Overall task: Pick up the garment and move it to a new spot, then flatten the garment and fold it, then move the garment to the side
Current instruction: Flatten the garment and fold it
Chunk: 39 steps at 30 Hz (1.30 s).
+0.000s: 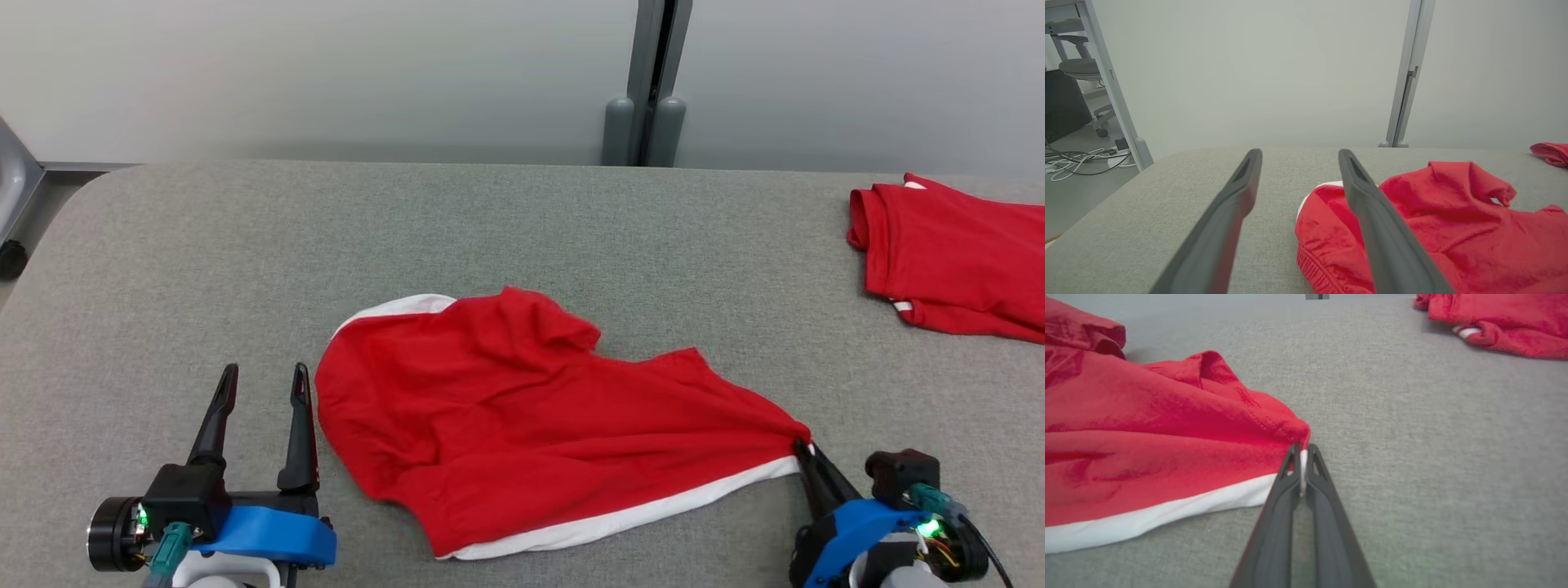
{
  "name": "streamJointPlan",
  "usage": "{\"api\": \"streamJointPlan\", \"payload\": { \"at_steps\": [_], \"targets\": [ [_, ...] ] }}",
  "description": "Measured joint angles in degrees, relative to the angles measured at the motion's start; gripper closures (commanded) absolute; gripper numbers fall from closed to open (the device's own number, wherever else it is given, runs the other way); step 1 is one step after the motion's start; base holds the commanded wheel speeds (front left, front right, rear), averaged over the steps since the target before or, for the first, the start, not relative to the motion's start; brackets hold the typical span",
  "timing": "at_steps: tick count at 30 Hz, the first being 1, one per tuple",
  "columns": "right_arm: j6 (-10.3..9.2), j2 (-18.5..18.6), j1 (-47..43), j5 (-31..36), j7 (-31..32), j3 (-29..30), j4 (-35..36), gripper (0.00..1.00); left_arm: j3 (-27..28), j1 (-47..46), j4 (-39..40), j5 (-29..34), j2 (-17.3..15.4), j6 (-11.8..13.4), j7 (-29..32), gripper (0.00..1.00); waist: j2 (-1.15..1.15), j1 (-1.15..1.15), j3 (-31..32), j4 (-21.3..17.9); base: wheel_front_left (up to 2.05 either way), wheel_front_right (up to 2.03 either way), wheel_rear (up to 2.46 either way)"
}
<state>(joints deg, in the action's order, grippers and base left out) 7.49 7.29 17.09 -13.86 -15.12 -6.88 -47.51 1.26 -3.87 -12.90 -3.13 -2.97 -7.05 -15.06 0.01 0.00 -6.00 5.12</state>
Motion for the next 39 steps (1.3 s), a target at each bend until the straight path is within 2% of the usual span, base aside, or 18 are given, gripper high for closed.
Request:
{"api": "streamJointPlan", "payload": {
  "at_steps": [3,4,5,6,11,18,27,32,39],
  "targets": [
    [0.0,0.5,-2.0,0.7,0.0,2.1,1.5,1.0,-0.1,0.0,0.0,0.0,0.0,0.0,0.0,0.0,0.0,0.0,0.0,-0.6,0.0,0.0,0.0],
    [0.0,0.4,-2.6,0.8,0.0,2.1,1.9,0.67,-0.1,0.0,0.0,0.0,0.0,0.0,0.0,0.0,0.0,0.0,0.0,-0.9,0.0,0.0,0.0],
    [0.0,0.2,-3.2,1.0,0.0,2.3,2.6,0.42,-0.1,0.1,0.0,0.0,0.0,0.0,0.0,0.0,0.0,0.0,0.0,-1.1,0.0,0.0,0.0],
    [0.0,0.1,-3.4,1.2,0.0,2.3,3.2,0.0,-0.1,0.1,0.0,-0.1,0.0,0.0,0.0,0.0,0.0,0.0,0.0,-1.3,0.0,0.0,0.0],
    [0.0,-1.0,-4.7,2.1,0.0,4.5,8.1,0.0,-0.4,0.3,0.0,-0.2,0.0,0.0,0.0,0.0,0.0,0.0,0.6,-2.1,0.0,0.0,0.0],
    [0.0,-2.6,-7.6,3.9,0.0,7.5,20.3,0.0,-0.6,1.4,0.0,-0.3,0.0,0.2,0.0,0.0,0.0,-0.01,2.0,-3.0,0.0,0.0,0.0],
    [0.0,-4.0,-13.6,4.2,0.0,7.6,34.6,0.0,-1.5,2.8,0.4,-0.3,0.0,0.5,0.0,0.0,-0.02,0.0,3.5,-3.5,0.0,0.0,0.0],
    [0.0,-4.3,-16.4,4.3,0.0,6.1,39.7,0.0,-1.4,4.1,0.9,0.2,0.1,0.7,0.0,0.0,-0.01,0.0,4.1,-3.6,0.0,0.0,0.0],
    [0.0,-4.4,-20.0,4.5,0.0,4.7,42.8,0.0,-1.2,5.5,1.7,0.7,0.1,1.0,0.0,0.0,-0.01,0.0,5.0,-3.9,0.0,0.0,0.0]
  ]
}}
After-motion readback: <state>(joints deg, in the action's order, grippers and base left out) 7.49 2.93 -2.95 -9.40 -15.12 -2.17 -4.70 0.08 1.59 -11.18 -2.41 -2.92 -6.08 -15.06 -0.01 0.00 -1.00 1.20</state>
